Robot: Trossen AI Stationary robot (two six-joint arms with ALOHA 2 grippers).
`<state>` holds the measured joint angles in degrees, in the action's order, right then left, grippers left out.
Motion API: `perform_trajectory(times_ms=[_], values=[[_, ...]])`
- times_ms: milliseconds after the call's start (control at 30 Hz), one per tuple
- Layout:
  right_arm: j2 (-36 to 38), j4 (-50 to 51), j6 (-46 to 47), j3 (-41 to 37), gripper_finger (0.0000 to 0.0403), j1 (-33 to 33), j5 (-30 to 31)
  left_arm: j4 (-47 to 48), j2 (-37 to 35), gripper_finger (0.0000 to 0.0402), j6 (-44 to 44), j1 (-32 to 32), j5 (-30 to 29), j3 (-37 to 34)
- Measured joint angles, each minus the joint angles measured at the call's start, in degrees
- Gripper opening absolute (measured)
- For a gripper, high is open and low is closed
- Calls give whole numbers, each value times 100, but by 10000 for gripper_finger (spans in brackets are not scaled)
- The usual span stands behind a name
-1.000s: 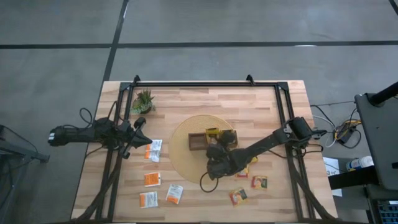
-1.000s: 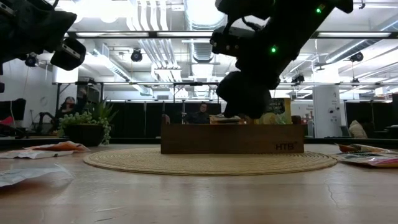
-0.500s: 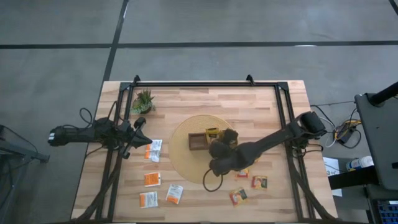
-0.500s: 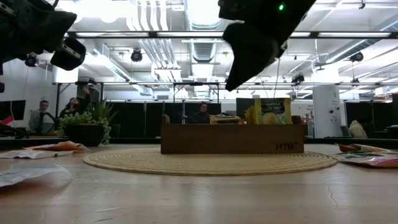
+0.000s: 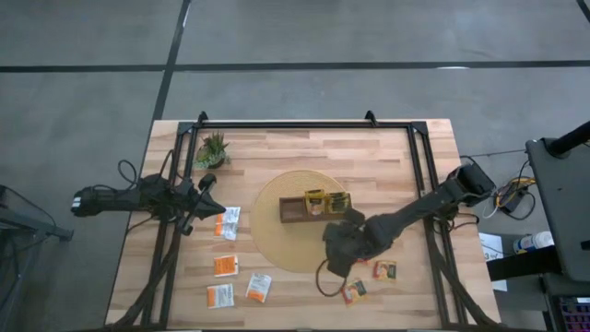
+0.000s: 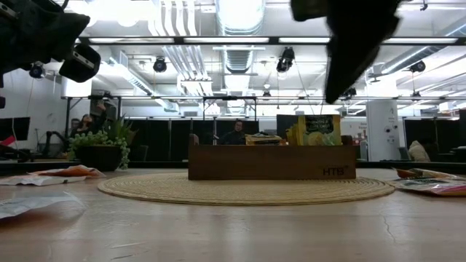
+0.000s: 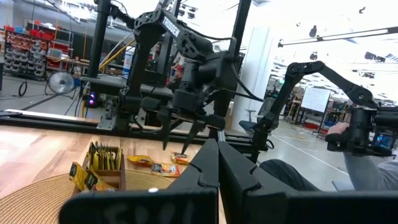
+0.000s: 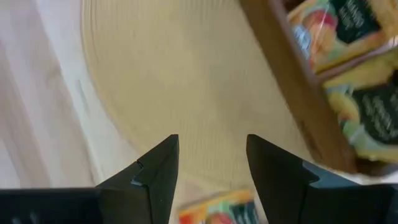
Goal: Pick & Place Tea
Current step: Put the orange tea bag into the middle of the wooden organizer
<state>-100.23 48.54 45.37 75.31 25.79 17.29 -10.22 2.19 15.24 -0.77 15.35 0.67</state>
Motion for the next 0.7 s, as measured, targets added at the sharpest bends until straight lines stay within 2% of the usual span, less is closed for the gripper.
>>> perform_trajectory(times_ms=[167, 433, 700], values=[[51, 355, 147, -7, 183, 451, 88, 1, -2, 0, 1, -1, 0, 2], [-1, 355, 239, -28, 174, 978, 120, 3, -2, 0, 0, -1, 0, 0], [0, 388, 411, -213, 162, 1341, 868, 3, -1, 0, 1, 1, 0, 0]])
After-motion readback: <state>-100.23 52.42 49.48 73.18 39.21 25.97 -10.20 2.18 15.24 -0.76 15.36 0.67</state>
